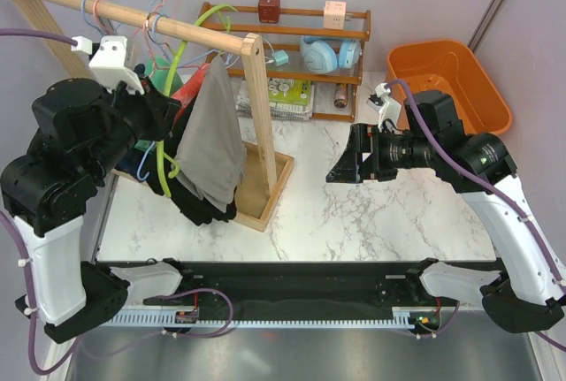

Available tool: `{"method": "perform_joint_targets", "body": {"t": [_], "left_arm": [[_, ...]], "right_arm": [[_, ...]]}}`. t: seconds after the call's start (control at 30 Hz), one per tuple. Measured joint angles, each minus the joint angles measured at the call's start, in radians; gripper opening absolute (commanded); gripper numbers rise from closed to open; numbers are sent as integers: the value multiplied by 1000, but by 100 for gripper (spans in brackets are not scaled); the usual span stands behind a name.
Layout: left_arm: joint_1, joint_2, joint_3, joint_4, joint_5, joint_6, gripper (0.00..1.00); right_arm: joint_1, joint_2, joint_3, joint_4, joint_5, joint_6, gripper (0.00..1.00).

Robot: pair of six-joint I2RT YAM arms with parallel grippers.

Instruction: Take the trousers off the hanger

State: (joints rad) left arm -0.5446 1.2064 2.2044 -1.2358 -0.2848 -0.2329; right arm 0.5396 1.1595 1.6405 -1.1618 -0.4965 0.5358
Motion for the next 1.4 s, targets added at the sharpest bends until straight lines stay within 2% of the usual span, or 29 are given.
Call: {"method": "perform_joint_targets", "body": {"t": [0.53, 0.97, 1.4], "left_arm": [[0, -184, -7, -151, 176, 8, 2], [0, -305, 9, -236, 251, 11, 2], [-46, -527, 2, -236, 315, -112, 2]], "right_arm": [[0, 14, -2, 3, -4, -2, 98], [0, 20, -2, 3, -11, -9, 98], [0, 19, -9, 3, 1, -9, 98]]}}
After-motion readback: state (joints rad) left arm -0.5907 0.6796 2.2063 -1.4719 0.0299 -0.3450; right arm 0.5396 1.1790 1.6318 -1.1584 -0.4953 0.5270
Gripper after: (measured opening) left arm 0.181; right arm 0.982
